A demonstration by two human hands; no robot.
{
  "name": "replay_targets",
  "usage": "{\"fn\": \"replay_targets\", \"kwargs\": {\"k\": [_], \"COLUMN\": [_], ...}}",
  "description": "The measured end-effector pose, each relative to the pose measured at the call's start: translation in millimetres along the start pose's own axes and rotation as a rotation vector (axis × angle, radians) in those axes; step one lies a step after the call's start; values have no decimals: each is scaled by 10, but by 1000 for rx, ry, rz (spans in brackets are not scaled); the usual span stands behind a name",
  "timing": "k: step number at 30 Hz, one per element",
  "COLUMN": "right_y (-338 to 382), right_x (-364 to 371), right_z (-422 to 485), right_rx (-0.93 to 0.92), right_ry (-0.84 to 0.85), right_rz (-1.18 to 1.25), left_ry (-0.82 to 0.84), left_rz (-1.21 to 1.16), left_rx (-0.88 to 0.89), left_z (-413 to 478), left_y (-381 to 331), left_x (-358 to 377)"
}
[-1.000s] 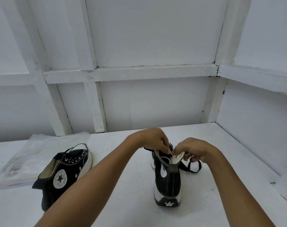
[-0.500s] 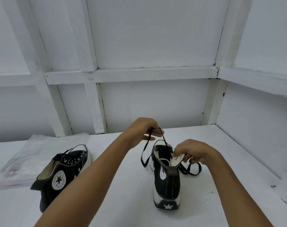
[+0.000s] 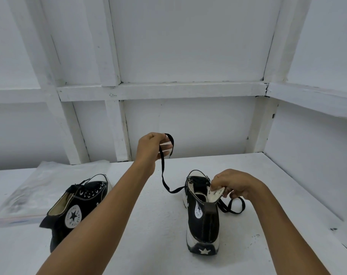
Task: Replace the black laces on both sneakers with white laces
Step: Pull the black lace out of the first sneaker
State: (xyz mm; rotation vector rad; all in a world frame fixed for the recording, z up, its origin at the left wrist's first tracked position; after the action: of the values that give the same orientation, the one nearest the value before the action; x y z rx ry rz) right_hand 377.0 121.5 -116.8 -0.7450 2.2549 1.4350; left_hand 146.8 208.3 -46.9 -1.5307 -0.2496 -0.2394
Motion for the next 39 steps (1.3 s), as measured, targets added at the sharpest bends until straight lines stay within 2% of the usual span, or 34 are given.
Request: {"fn": "replay_targets", "kwargs": {"k": [4, 9, 15, 18, 20, 24, 28, 32, 35, 39], "right_y": [21, 33, 179, 289, 333, 369, 367, 335, 324, 312], "right_x": [-2, -29, -72, -38, 15, 86, 101, 44, -30, -118], "right_z": [-10, -21, 32, 56, 92, 154, 148, 138, 128, 145], "right_rx": [-6, -19, -153, -230, -255, -260, -250, -241, -267, -301], "right_ry": [-6, -35, -109, -95, -74, -44, -22, -71, -97, -73], "right_rz": [-7, -24, 2, -46, -103, -165, -189, -120, 48, 435], "left_ry": [-23, 34, 43, 206, 368, 591, 627, 622, 615, 608], "left_rz": [181, 720, 1017, 967, 908, 1076, 1041, 1027, 1010, 1001], "left_rx": [-19, -73, 43, 65, -73, -230, -290, -294, -297, -304], "left_z": [38, 69, 36, -61, -203, -409, -439, -435, -433, -443], "left_y": [103, 334, 324, 273, 345, 549, 610, 606, 622, 635], "left_x": [-72, -124, -55, 152, 281, 385, 333, 302, 311, 307]}}
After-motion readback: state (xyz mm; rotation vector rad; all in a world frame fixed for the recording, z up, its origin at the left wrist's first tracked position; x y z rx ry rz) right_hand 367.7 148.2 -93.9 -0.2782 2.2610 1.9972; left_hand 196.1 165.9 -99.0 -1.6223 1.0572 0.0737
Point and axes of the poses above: each hand's wrist, its own z-axis towards the middle knuckle, its own x-axis out of the palm, y = z × x, the point moved 8 cm from there along z, towards the middle knuckle, and after that the axes turned 7 degrees about -z, right-handed, at the moved point
